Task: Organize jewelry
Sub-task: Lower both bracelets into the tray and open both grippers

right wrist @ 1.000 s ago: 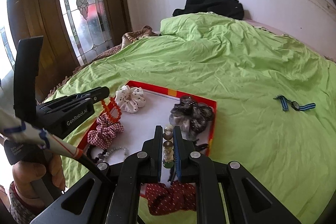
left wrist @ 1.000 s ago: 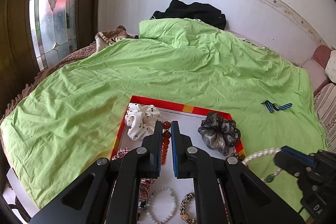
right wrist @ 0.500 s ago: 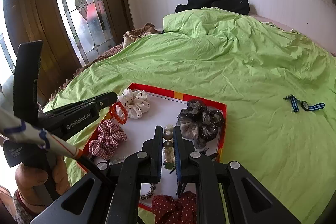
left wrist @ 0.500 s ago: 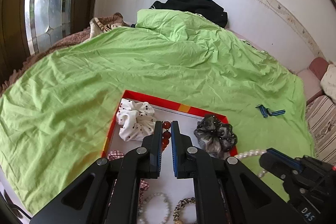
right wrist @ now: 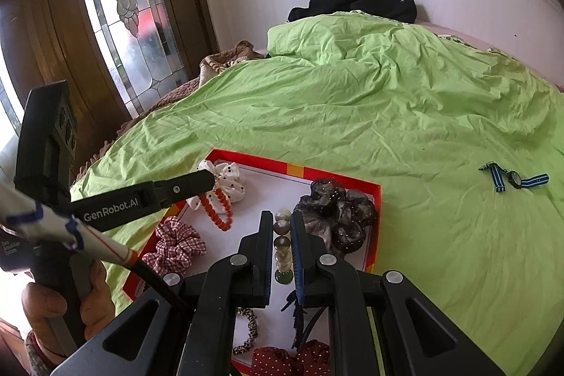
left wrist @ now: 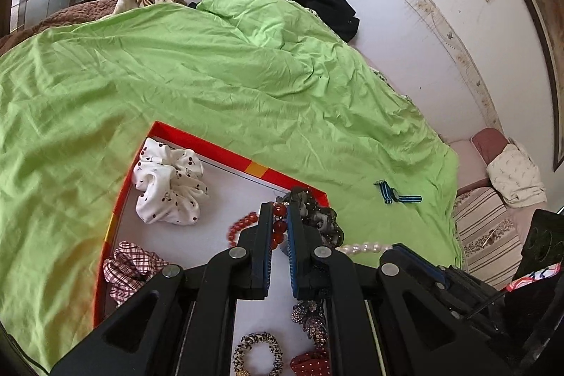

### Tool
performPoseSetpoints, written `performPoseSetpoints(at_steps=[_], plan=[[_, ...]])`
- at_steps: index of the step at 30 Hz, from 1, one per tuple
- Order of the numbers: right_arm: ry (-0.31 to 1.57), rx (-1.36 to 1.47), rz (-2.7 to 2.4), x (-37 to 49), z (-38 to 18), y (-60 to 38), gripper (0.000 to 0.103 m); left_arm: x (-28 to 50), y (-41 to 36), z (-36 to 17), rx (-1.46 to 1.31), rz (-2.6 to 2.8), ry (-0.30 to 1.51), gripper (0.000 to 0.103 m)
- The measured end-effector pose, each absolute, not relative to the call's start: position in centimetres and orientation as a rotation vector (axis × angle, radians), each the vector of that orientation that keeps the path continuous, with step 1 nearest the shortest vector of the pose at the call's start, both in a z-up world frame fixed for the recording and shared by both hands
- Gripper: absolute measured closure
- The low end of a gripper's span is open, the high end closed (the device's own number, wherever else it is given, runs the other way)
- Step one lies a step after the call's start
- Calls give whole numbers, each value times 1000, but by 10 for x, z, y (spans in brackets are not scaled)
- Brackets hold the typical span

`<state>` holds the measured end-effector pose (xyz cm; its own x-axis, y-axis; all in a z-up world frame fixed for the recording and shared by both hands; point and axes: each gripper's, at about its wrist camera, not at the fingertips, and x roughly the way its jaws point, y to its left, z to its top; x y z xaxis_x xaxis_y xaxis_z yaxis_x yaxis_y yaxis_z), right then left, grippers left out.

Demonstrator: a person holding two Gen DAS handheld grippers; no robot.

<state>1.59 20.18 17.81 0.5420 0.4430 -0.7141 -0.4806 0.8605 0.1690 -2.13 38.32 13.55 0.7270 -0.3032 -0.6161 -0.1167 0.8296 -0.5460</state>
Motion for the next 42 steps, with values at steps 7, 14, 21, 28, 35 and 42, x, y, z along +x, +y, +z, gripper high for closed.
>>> performPoseSetpoints(at_steps=[7, 14, 21, 28, 35, 42], plan=[[853, -37, 549, 18, 173, 204, 92, -25, 370, 133, -454, -4, 797, 96], [864, -41, 574, 13, 167, 220, 92, -36, 375, 129, -362, 90, 806, 96], [880, -51, 570, 17, 158, 232, 92, -35, 380, 125, -364, 98, 810, 96], [920, -15, 551, 28, 147, 228, 92, -33, 378, 122, -375, 68, 809, 96], [918, -2, 551, 32, 146, 227, 92, -27, 376, 117, -415, 19, 823, 96], [925, 16, 561, 34, 144, 227, 92, -22, 378, 108, -409, 49, 849, 96]])
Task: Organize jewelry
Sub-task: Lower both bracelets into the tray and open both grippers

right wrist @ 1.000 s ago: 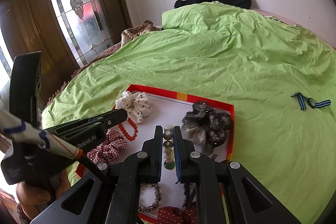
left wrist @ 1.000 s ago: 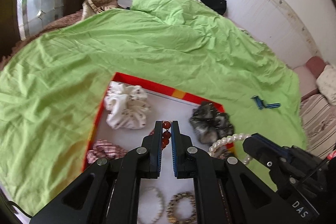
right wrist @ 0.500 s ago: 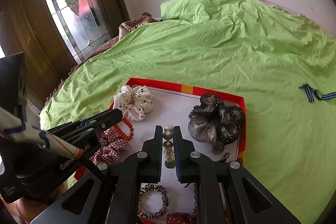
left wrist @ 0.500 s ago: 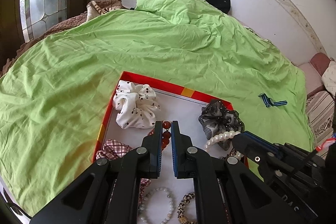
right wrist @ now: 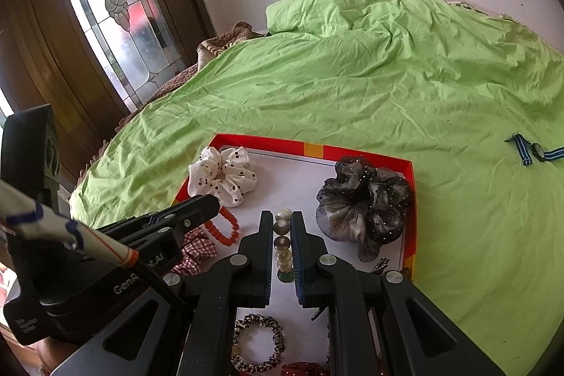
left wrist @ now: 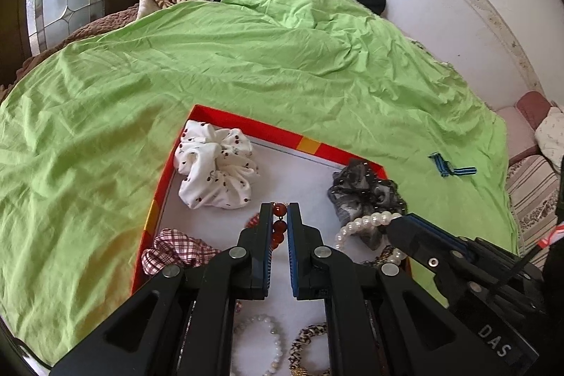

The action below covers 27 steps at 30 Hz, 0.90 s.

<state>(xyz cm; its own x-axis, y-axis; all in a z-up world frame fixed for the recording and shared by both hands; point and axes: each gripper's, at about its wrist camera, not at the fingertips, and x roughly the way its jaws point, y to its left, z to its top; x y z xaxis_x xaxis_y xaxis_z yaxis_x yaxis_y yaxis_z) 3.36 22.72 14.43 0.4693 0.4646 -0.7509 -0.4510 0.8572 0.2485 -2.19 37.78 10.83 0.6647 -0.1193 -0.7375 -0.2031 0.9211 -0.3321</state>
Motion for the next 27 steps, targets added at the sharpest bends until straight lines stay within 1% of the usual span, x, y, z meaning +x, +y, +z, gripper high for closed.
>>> performPoseSetpoints(at_steps=[6, 15, 27], plan=[[952, 13, 559, 35, 133, 229, 92, -15, 379, 95, -397, 76, 897, 96], [1005, 30, 541, 42, 113, 224, 92, -7, 388, 75, -453, 76, 966, 96], [1049, 1, 517, 46, 89, 225, 92, 0, 380, 62, -392, 111, 1014, 96]])
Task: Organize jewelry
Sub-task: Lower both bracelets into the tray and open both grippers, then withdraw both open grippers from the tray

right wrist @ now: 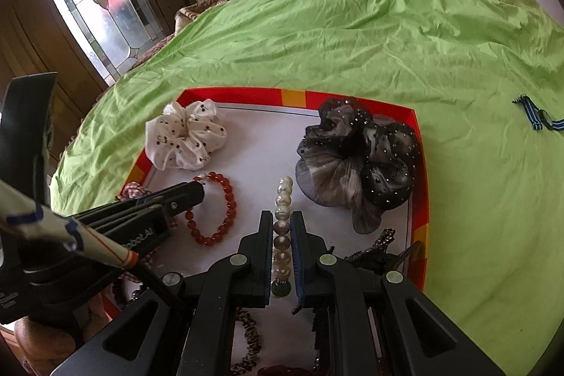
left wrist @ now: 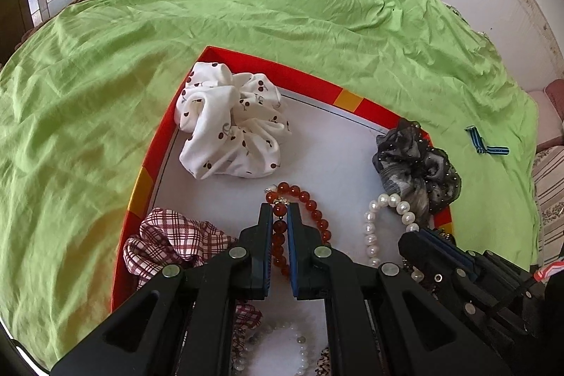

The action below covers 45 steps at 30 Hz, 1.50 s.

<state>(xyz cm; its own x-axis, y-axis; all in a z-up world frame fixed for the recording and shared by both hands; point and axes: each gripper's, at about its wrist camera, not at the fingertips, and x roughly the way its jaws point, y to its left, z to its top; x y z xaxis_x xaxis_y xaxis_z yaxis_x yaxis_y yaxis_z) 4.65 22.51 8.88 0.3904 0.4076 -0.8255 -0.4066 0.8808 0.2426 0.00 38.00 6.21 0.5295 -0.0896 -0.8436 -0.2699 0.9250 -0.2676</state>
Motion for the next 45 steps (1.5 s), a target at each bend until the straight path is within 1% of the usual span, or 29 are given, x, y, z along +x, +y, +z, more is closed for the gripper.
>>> performPoseSetpoints(at_steps=[8, 15, 16, 18, 19, 20, 24, 25, 29, 33, 35, 39, 43, 45], plan=[[1070, 11, 498, 52, 80, 218, 92, 1, 379, 62, -360, 134, 1012, 96], [1045, 16, 517, 47, 90, 219, 91, -2, 375, 67, -341, 128, 998, 96], [1040, 19, 518, 46, 92, 218, 91, -2, 375, 68, -341, 128, 995, 96], [1030, 26, 519, 45, 98, 216, 84, -4, 376, 71, -342, 130, 984, 96], [1025, 30, 519, 44, 100, 215, 78, -6, 376, 73, -343, 130, 978, 96], [1018, 33, 518, 43, 102, 214, 76, -7, 376, 74, -344, 128, 973, 96], [995, 54, 522, 38, 114, 209, 76, -11, 375, 79, -346, 121, 960, 95], [992, 57, 524, 37, 116, 208, 76, -12, 374, 79, -345, 121, 958, 92], [976, 64, 532, 32, 126, 205, 76, -16, 374, 82, -343, 129, 942, 72], [956, 71, 531, 25, 135, 201, 75, -19, 374, 87, -356, 120, 925, 64], [949, 78, 529, 22, 139, 198, 71, -22, 374, 89, -363, 113, 918, 58], [926, 92, 524, 12, 147, 187, 67, -26, 372, 94, -386, 80, 900, 55], [897, 89, 508, -1, 154, 172, 59, -34, 367, 100, -373, 82, 872, 54], [886, 84, 501, -10, 156, 164, 59, -40, 365, 105, -366, 86, 851, 53]])
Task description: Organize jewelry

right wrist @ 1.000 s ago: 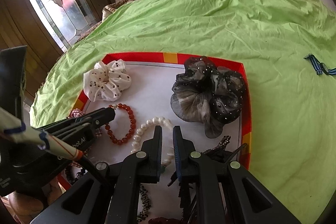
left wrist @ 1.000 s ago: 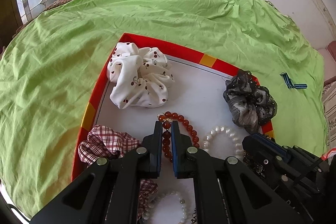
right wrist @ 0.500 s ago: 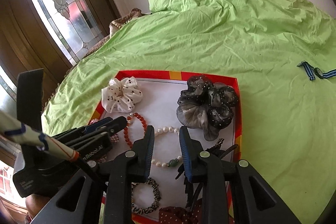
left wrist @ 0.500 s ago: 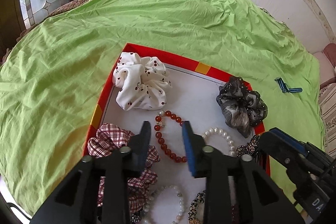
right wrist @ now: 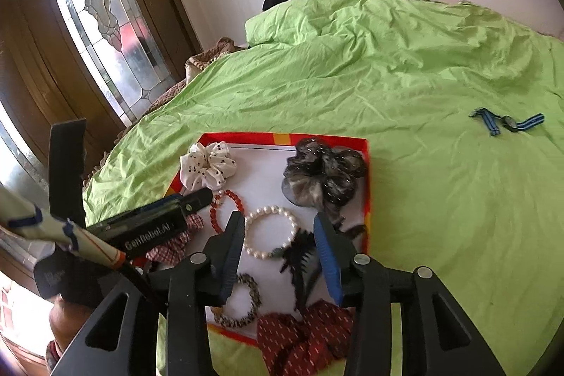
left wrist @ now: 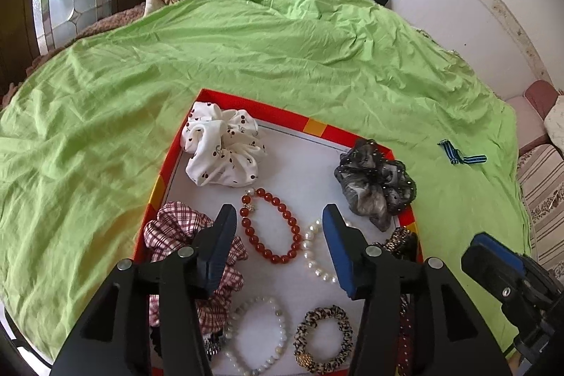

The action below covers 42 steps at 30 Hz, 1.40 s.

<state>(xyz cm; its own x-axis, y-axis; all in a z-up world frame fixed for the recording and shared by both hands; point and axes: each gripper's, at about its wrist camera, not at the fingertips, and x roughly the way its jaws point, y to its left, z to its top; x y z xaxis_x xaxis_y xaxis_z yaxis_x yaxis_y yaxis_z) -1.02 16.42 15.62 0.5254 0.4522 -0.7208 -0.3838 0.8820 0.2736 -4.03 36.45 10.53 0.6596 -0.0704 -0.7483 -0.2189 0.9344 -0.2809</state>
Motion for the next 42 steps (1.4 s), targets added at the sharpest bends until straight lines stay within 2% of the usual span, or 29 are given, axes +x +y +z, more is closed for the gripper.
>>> performPoseSetpoints(at_steps=[6, 12, 17, 18, 26, 27, 28, 29, 31, 33, 42], plan=[[864, 35, 468, -39, 155, 147, 57, -75, 358, 129, -305, 163, 732, 50], [849, 6, 454, -69, 155, 131, 54, -124, 342, 161, -192, 246, 544, 27], [838, 13, 457, -90, 152, 123, 49, -177, 330, 180, -151, 368, 405, 2], [841, 16, 462, -93, 151, 122, 49, -187, 329, 183, -149, 390, 378, 1], [853, -4, 451, -102, 136, 116, 49, -233, 328, 205, -136, 505, 307, 0], [863, -26, 444, -100, 131, 118, 52, -232, 331, 204, -152, 493, 319, 0], [876, -57, 439, -97, 125, 122, 65, -230, 333, 201, -164, 493, 335, 0], [886, -82, 440, -95, 120, 126, 72, -227, 337, 198, -181, 494, 358, 0], [899, -124, 446, -91, 112, 135, 73, -221, 343, 188, -220, 496, 390, 0], [923, -173, 453, -83, 102, 147, 79, -216, 346, 178, -237, 503, 410, 0], [1024, -277, 445, -43, 66, 186, 80, -205, 357, 148, -187, 546, 434, 0]])
